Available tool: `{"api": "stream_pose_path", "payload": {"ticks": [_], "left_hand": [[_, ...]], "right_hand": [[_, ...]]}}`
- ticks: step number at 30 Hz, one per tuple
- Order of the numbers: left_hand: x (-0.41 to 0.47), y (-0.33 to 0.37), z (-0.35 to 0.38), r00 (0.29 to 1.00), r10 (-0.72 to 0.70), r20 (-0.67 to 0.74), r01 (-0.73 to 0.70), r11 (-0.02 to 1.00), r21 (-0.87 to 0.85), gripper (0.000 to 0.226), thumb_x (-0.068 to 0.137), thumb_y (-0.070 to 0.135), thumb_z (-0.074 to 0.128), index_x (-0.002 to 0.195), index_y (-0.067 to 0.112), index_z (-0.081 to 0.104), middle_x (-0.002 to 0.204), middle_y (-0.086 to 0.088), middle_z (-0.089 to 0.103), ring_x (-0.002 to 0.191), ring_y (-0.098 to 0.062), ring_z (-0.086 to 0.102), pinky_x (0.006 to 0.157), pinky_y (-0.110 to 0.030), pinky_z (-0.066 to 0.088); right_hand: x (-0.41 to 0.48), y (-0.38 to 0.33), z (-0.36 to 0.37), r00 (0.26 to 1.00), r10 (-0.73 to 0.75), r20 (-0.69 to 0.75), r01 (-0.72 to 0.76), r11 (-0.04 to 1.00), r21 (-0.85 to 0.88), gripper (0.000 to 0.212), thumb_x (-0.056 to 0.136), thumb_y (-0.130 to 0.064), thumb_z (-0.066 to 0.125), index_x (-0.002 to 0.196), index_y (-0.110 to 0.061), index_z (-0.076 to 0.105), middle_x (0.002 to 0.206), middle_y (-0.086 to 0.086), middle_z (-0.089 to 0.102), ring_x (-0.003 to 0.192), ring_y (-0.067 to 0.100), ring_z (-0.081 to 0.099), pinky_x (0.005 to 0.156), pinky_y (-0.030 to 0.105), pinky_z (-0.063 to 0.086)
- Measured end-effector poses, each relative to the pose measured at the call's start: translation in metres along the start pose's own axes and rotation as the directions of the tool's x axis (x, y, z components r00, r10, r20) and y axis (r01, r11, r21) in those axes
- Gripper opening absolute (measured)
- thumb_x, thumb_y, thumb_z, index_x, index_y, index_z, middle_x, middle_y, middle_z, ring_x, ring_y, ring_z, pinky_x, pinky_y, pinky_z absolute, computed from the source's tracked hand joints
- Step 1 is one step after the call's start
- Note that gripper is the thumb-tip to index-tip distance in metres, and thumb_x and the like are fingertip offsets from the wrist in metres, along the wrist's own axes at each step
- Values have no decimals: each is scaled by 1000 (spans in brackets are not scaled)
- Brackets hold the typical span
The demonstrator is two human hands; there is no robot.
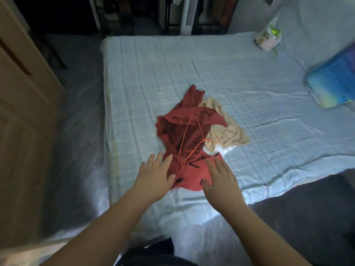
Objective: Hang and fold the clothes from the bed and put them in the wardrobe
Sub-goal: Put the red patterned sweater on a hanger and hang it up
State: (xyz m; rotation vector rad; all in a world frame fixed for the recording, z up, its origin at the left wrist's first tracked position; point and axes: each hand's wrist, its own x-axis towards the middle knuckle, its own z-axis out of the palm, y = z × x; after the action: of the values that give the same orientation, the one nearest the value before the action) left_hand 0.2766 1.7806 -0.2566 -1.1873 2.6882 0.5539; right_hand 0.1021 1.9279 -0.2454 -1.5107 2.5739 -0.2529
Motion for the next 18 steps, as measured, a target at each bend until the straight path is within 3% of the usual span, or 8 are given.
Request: {"api": "stream_pose_path", "payload": {"ticks": [9, 18], "left_hand": [[111, -12, 25, 993, 0, 118, 3, 1000, -23, 73, 97, 50, 40, 158, 23, 11, 165, -12, 14, 150, -34, 16, 118, -49, 24], [158, -17, 78, 947, -204, 249, 239, 964, -118, 74, 96, 50, 45, 155, 13, 20, 158, -11, 32, 143, -32, 31, 114, -46, 32]], "right_hand": [[98, 25, 49, 983, -3, 186, 2, 1000, 5, 71, 80, -32, 46, 149, -19, 39, 156, 6, 36, 145, 27, 29, 115, 46, 33], [196, 68, 99, 936, -139, 324, 148, 989, -1, 70, 75, -32, 38, 142, -15, 49, 148, 13, 46, 137, 34, 42, 110, 49, 37]]}}
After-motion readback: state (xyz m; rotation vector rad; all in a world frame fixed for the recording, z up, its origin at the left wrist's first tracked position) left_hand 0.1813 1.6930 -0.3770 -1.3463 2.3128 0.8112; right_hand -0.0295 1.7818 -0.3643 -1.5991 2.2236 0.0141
